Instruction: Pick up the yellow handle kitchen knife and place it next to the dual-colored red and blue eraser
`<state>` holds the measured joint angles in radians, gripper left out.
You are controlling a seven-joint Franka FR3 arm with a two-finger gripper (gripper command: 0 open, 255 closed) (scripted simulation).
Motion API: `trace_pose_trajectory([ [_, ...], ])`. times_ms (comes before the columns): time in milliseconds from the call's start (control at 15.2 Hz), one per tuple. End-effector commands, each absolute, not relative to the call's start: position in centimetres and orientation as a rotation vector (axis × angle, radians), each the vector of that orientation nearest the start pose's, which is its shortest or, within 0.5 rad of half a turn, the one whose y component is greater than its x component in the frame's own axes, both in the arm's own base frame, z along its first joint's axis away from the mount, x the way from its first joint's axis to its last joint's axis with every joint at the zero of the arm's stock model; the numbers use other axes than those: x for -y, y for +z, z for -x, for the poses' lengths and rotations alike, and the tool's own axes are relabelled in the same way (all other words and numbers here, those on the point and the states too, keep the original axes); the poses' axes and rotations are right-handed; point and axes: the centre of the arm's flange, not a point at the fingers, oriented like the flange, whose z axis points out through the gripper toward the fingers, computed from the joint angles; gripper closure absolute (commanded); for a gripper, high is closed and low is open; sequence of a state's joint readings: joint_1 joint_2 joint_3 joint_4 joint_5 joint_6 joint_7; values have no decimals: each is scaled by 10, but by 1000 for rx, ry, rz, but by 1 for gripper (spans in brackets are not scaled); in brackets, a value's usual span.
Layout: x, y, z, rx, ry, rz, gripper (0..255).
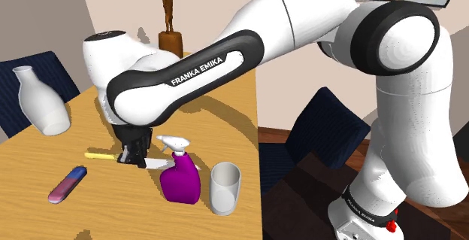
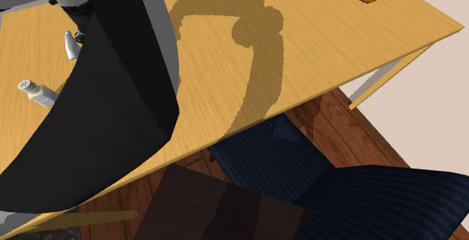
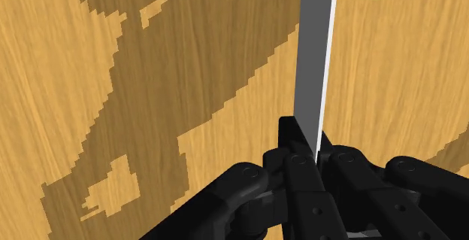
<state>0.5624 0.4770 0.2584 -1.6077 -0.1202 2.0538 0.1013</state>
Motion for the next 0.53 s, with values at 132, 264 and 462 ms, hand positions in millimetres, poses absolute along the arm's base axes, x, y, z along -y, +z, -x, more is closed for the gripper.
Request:
trace_pose_trajectory([
  [132,-477,337,-482,1148,27,2919,255],
  [264,-477,327,-482,1148,27,2919,255],
  [462,-477,311,-482,1148,27,2919,255],
])
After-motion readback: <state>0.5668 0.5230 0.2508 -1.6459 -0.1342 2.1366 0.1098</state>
